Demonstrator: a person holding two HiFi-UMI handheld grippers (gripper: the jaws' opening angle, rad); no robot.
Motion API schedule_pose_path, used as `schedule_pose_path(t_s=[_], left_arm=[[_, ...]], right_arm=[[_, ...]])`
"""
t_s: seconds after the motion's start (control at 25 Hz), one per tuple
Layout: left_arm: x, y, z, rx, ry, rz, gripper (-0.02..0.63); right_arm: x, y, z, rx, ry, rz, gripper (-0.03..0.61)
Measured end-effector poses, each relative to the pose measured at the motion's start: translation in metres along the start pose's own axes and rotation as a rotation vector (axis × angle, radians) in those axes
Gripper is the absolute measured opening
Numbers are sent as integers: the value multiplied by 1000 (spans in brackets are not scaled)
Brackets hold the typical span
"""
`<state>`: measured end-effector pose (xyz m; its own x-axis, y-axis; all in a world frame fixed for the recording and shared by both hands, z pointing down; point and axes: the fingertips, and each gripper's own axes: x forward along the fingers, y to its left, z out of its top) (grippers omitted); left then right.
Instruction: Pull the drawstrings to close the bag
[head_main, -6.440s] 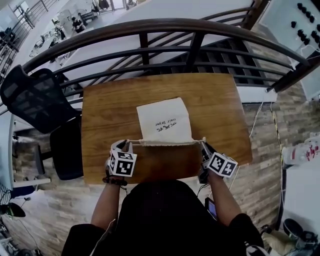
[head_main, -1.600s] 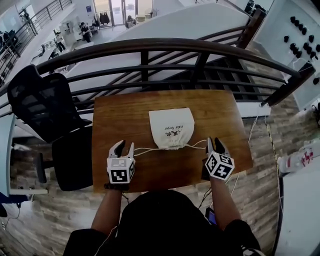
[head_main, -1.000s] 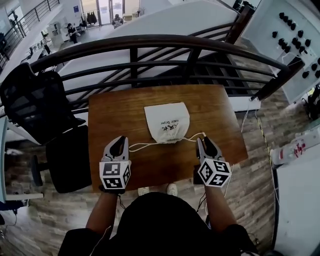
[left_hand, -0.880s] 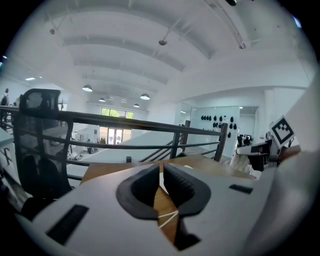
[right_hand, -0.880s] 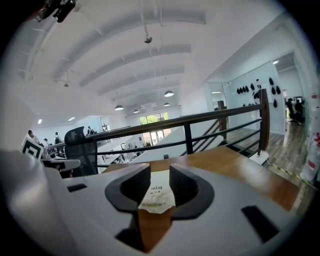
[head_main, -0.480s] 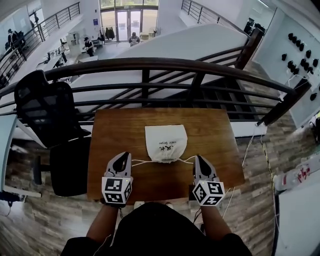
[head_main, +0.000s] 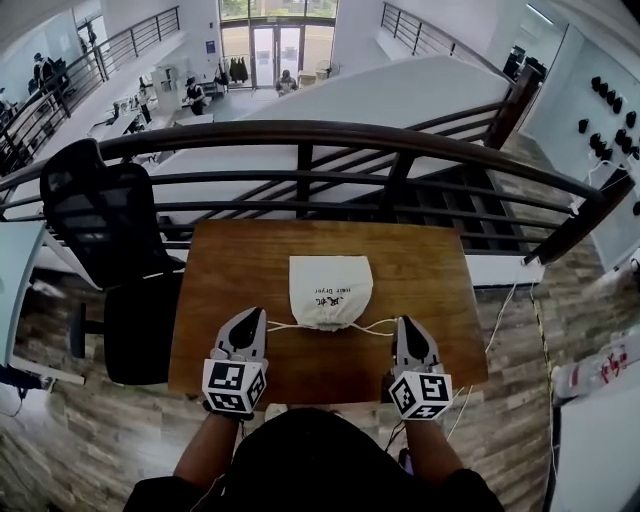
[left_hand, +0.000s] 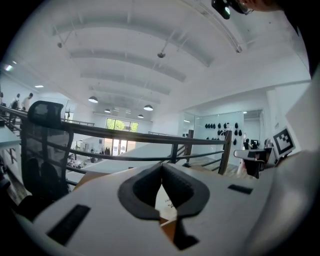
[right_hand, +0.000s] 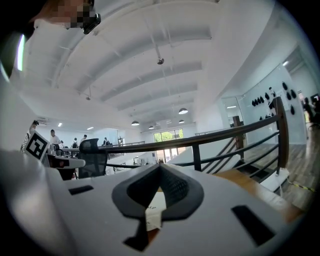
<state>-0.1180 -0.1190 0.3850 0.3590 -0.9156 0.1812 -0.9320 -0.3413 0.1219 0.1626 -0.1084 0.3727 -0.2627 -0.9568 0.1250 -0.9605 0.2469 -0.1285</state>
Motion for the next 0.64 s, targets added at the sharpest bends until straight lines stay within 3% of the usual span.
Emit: schedule_pose_path(t_s=[0.24,0.64], left_arm=[[12,-19,13,34,-29,-26,14],[8,-16,1,-15,-18,-32,14]], right_arm=[[-1,-9,3,3,-24,-1,-9],[-2,-16,-2,23,-31,-16,-9]])
